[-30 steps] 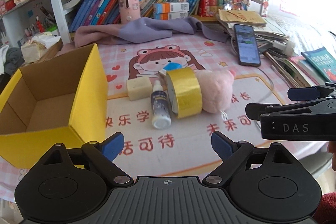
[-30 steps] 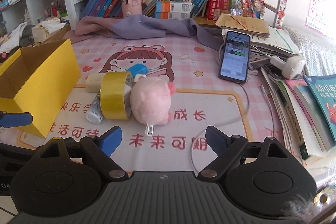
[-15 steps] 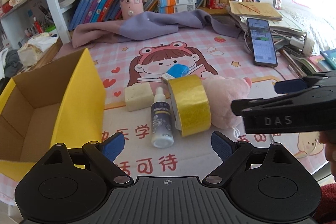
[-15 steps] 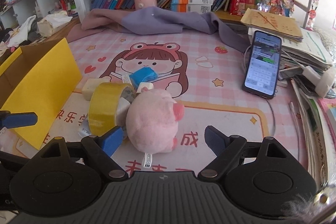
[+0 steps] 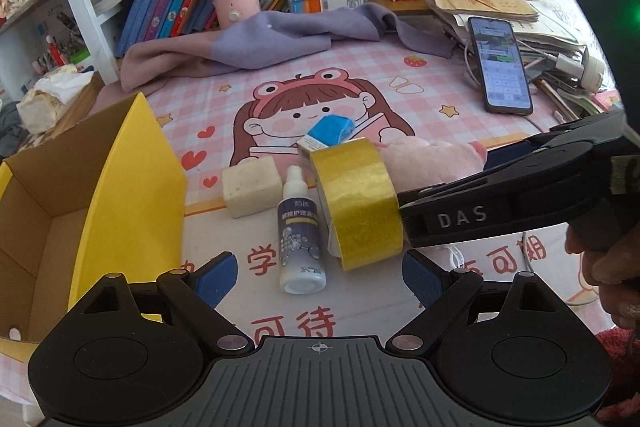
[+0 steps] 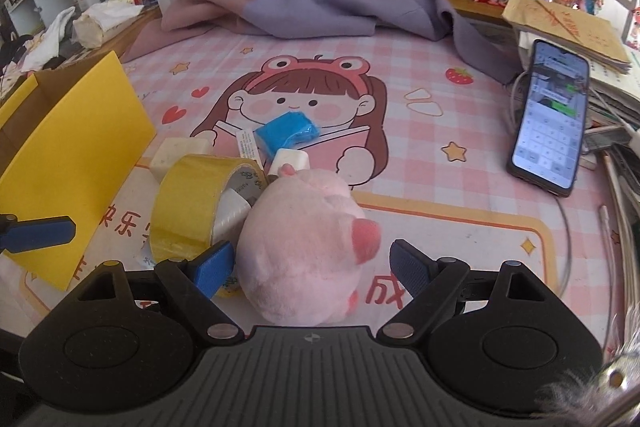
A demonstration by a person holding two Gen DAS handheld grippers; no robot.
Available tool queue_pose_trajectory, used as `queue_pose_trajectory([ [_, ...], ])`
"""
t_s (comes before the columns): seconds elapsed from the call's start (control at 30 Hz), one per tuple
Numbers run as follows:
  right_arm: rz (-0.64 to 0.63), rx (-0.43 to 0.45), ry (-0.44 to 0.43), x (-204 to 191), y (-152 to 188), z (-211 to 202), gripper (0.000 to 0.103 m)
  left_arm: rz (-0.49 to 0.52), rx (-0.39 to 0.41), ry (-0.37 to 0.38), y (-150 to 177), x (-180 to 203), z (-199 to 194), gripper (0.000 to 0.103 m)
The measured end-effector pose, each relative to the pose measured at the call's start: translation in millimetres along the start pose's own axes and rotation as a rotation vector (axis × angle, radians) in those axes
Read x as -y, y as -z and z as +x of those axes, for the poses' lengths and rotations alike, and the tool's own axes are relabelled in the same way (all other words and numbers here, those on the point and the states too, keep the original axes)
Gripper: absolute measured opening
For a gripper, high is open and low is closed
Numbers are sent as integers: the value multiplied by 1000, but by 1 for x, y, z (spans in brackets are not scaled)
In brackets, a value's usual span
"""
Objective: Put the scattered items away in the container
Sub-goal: 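Move the left tool to the yellow tape while the right tool approaches the pink pig, then close the left gripper on the tape while the right gripper grasps the pink pig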
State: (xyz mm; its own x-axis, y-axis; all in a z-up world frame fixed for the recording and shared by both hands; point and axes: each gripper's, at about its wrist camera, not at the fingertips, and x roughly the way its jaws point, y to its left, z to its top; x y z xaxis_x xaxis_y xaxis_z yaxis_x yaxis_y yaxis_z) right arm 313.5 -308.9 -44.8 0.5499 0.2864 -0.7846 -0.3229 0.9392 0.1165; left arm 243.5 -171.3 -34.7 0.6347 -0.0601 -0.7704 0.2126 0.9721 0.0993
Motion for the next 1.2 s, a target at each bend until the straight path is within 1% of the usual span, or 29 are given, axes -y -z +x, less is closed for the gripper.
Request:
queue_pose_trajectory([
  [0.03,-1,-5,1,0,-1,2,77,2,-1,1,-1,1,1,91],
  [0.07,-3,-9,-3,-1,-1,4,74,3,-2,2,-1,2,2,91],
  [0.1,-4,-13,-15,-1,-1,6,66,4,-2,2,-2,2,2,91],
  [0.23,-26,11,-15,0,1,2,58,3,-5,9,-5,4,5,91],
  [0.3,-11,29,10,7,1,-2,57,3,-4,16,-8,7,8,91],
  [0.37,17,42,38,17,1,-7,57,4,1,25,-12,10,11,91],
  [0.47,49,33,72,31,5,-12,57,-5,6,33,-18,12,18,91],
  [0.6,71,23,93,42,13,-16,58,-7,15,23,-25,16,27,83],
  [0.67,75,24,101,46,16,-19,58,-5,12,9,-28,18,32,75],
  [0.83,87,17,101,51,19,-19,59,-8,20,-20,-36,20,37,59],
  [0.87,88,14,100,51,20,-19,60,-2,24,-18,-37,21,38,52],
  [0.9,87,11,99,51,20,-18,61,8,29,-15,-37,24,38,46],
  [0.97,84,10,97,51,20,-17,63,23,34,-16,-37,28,38,44],
  [1.03,81,5,93,50,20,-16,66,16,31,-13,-36,26,38,43],
  [1.1,79,-5,95,50,20,-14,68,-7,25,-3,-36,21,36,43],
  [1.2,80,-14,102,50,19,-11,74,-45,36,24,-36,15,27,42],
])
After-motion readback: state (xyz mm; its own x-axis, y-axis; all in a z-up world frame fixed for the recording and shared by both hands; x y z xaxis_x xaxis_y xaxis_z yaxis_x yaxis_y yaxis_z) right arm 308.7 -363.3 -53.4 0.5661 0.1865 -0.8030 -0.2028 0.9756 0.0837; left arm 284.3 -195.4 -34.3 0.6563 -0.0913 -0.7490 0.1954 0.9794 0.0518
